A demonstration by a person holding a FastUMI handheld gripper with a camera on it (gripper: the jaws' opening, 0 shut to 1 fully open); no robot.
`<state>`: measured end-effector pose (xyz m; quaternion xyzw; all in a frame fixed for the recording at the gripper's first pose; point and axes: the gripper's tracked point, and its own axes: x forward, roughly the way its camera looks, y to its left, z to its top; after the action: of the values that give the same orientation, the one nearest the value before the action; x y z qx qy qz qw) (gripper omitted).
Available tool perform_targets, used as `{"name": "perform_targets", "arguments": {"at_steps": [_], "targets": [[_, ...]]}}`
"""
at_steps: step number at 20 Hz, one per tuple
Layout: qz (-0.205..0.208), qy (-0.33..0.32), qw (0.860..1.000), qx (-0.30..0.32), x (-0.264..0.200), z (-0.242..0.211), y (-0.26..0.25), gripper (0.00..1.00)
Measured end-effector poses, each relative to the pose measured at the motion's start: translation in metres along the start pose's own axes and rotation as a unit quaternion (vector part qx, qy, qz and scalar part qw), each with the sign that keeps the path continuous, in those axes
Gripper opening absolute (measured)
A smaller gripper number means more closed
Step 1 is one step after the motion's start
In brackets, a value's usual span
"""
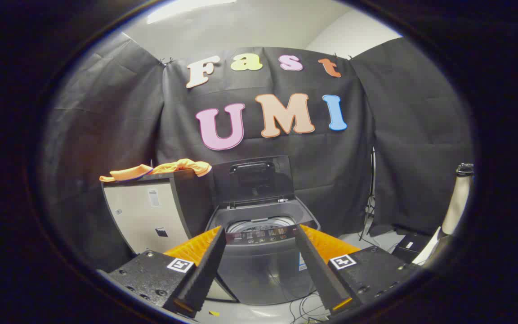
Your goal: Put the clothes into the washing machine and then close the washing machine lid.
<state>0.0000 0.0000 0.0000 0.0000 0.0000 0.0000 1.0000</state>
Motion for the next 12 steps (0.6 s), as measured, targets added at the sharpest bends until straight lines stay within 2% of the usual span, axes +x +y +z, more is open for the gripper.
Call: {"name": "perform_targets", "arguments": {"at_steps": [12], "targets": [[0.013, 0.007, 1.000, 0.023, 0.015, 0.002, 0.026, 0.94]]}}
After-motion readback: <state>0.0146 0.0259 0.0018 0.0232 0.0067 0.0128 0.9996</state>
